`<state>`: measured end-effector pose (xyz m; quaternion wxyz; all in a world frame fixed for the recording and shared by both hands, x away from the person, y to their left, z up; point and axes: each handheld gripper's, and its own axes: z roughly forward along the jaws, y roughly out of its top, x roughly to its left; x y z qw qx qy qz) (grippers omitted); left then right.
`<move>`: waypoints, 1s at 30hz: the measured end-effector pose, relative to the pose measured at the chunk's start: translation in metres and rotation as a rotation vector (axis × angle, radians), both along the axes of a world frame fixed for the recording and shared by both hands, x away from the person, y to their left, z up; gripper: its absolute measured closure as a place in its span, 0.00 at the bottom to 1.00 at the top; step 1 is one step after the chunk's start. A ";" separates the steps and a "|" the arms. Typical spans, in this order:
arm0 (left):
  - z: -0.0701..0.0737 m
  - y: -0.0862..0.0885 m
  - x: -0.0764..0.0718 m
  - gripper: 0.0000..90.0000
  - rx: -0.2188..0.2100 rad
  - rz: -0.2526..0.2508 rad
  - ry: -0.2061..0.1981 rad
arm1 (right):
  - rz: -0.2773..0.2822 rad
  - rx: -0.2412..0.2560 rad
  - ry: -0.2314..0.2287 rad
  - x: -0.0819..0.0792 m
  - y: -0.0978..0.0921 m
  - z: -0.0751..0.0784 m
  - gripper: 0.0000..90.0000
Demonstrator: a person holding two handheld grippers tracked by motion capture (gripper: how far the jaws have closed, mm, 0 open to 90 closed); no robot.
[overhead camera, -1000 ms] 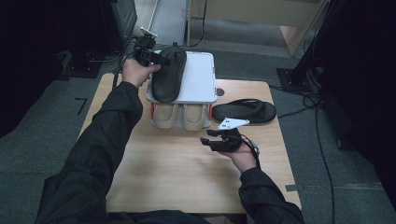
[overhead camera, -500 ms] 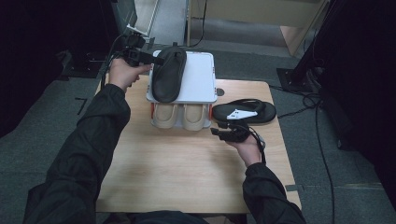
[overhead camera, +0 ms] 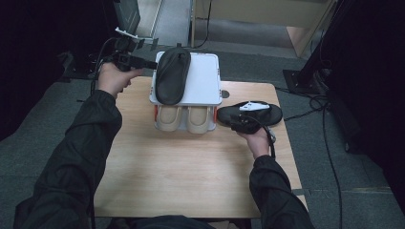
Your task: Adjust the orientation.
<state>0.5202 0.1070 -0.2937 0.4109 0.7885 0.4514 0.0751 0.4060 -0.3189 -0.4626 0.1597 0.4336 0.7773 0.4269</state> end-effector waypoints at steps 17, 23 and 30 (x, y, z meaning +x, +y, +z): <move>-0.029 0.047 -0.040 0.56 0.000 0.020 -0.034 | -0.140 -0.021 0.016 0.036 -0.021 -0.007 0.84; -0.049 0.049 -0.048 0.57 0.025 -0.001 -0.042 | -0.132 -0.028 0.071 0.042 -0.022 -0.018 0.88; -0.066 0.049 -0.056 0.57 0.042 -0.015 -0.029 | -0.137 -0.058 0.115 0.042 -0.022 -0.026 0.87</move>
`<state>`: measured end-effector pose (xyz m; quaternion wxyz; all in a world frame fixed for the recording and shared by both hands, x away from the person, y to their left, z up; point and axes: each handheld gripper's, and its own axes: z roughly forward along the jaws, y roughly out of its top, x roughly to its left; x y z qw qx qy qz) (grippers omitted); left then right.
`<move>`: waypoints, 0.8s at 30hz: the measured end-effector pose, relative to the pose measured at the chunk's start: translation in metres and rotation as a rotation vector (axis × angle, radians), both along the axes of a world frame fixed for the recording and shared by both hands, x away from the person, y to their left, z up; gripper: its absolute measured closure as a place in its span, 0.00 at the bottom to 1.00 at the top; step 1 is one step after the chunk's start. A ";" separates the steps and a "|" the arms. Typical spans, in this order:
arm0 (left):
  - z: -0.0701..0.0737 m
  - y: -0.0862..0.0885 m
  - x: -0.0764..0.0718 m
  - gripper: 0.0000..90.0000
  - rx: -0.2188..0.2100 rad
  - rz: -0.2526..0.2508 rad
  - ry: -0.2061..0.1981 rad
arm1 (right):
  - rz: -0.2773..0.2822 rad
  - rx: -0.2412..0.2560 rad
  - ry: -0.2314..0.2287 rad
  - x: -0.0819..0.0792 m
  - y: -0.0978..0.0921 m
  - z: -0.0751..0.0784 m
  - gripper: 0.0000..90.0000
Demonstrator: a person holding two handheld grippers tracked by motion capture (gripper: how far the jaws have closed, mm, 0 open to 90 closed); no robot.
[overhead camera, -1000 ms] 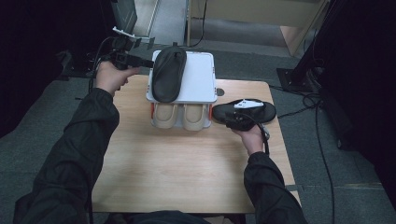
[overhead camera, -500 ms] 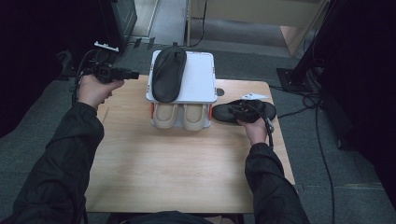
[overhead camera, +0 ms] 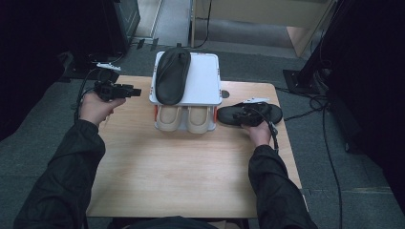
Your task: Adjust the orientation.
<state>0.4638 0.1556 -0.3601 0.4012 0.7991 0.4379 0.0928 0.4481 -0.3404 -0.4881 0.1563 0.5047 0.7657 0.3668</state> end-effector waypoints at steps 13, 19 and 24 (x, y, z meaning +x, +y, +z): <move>-0.028 -0.001 -0.014 0.57 -0.029 -0.004 0.018 | 0.001 -0.006 0.000 -0.002 -0.002 -0.002 0.85; -0.038 0.000 -0.019 0.57 -0.039 0.007 0.023 | 0.006 -0.004 0.000 -0.004 -0.004 -0.002 0.85; -0.049 -0.001 -0.022 0.57 -0.023 0.018 0.011 | 0.005 0.000 0.003 -0.008 -0.007 -0.002 0.84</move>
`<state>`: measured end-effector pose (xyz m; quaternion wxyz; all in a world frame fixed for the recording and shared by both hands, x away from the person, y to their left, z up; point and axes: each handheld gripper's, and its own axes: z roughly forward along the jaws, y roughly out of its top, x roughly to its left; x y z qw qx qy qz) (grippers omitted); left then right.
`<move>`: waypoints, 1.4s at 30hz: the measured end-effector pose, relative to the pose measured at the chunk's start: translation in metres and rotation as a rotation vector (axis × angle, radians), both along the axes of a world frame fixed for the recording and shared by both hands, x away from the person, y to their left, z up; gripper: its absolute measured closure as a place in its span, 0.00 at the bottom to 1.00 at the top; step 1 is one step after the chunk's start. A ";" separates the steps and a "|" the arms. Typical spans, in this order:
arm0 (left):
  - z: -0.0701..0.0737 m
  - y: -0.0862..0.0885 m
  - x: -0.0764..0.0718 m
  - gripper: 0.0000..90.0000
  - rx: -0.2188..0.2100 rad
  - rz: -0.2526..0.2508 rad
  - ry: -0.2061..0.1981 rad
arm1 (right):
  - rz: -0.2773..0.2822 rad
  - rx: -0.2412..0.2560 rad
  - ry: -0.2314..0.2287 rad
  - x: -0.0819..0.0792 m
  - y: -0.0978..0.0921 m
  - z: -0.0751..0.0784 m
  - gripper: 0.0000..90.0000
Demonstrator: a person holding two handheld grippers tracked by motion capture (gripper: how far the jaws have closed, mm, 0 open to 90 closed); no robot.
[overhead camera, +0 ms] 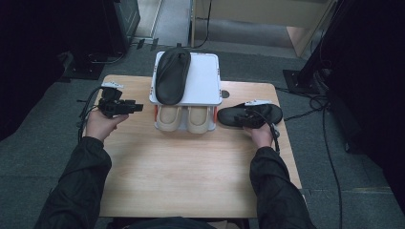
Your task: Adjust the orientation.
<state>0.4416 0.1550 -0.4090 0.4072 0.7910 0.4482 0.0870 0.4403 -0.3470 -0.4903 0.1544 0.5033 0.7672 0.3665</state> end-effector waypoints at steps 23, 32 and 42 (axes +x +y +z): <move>-0.027 0.015 0.007 0.57 0.008 0.000 0.022 | -0.008 0.004 0.002 -0.020 -0.012 0.001 0.81; -0.030 0.018 0.014 0.57 -0.026 0.007 0.025 | -0.014 0.002 0.017 -0.033 -0.019 0.002 0.80; -0.032 0.017 0.018 0.57 -0.039 -0.002 0.027 | -0.026 0.038 -0.034 -0.039 -0.024 0.012 0.74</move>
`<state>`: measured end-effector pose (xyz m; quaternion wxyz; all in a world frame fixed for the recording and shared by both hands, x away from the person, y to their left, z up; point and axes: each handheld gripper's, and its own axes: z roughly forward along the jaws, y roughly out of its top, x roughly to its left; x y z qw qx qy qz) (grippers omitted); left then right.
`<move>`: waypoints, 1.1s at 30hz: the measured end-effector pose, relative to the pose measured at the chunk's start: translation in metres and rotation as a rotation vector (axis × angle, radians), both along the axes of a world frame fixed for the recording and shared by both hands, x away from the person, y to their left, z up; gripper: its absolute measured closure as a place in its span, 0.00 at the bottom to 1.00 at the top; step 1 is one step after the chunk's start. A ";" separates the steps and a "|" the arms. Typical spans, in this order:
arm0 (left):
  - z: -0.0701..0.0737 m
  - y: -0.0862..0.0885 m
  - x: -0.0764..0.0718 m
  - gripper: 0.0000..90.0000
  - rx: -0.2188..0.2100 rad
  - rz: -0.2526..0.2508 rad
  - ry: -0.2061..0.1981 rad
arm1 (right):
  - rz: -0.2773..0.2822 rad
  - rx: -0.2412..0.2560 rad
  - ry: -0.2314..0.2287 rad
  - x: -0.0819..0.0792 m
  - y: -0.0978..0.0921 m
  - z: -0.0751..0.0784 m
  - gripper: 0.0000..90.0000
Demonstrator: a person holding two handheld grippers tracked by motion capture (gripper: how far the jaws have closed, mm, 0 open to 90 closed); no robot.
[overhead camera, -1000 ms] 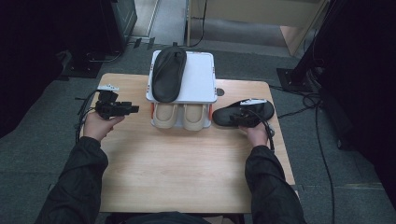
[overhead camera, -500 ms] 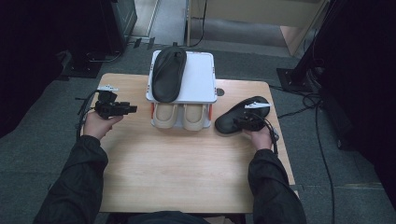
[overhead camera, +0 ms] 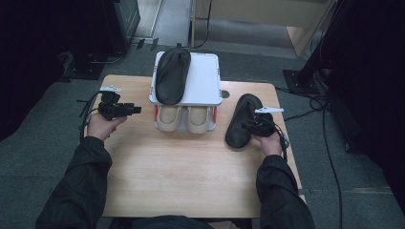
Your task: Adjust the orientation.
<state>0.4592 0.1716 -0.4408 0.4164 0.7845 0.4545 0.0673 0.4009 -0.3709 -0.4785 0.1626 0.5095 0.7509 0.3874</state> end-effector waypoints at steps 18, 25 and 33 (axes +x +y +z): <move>-0.001 -0.002 0.000 0.57 0.010 -0.002 0.014 | -0.151 0.015 -0.029 -0.002 -0.029 0.004 0.57; -0.002 -0.002 0.000 0.57 0.011 -0.005 0.021 | -0.163 0.000 0.005 0.007 -0.025 -0.008 0.57; -0.004 0.000 0.000 0.57 0.005 -0.002 0.023 | -0.185 0.004 0.013 0.014 -0.026 -0.012 0.60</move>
